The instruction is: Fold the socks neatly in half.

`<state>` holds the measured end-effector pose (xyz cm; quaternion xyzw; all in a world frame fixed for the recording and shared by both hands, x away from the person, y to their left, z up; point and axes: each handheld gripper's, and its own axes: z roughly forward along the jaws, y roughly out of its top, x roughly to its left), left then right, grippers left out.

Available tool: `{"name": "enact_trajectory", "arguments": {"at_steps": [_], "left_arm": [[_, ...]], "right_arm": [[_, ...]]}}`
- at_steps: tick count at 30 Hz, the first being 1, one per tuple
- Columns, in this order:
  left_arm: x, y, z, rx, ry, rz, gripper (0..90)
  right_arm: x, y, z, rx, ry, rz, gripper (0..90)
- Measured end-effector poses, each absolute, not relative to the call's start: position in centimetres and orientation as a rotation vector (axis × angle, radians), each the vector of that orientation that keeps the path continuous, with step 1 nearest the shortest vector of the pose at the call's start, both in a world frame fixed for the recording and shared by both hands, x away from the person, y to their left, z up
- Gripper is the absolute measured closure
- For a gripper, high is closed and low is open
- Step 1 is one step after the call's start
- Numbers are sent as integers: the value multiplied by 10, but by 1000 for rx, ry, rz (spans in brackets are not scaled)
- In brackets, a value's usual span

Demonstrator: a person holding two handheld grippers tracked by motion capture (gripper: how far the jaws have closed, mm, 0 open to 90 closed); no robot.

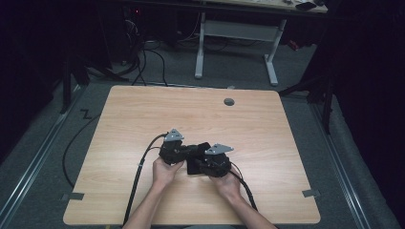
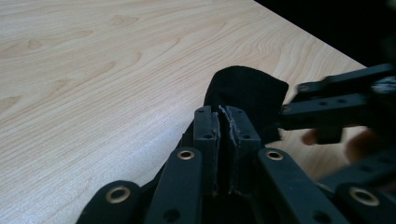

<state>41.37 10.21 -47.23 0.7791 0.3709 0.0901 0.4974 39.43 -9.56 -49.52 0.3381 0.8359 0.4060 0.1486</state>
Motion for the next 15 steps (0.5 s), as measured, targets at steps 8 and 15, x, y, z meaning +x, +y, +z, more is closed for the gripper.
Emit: {"name": "enact_trajectory", "arguments": {"at_steps": [8, 15], "left_arm": [[414, 103, -472, 1884, 888, 225, 840], [399, 96, -473, 1956, 866, 289, 832]], "right_arm": [[375, -95, -494, 890, 2463, 1134, 520], [383, -90, -505, 899, 2425, 1142, 547]]}}
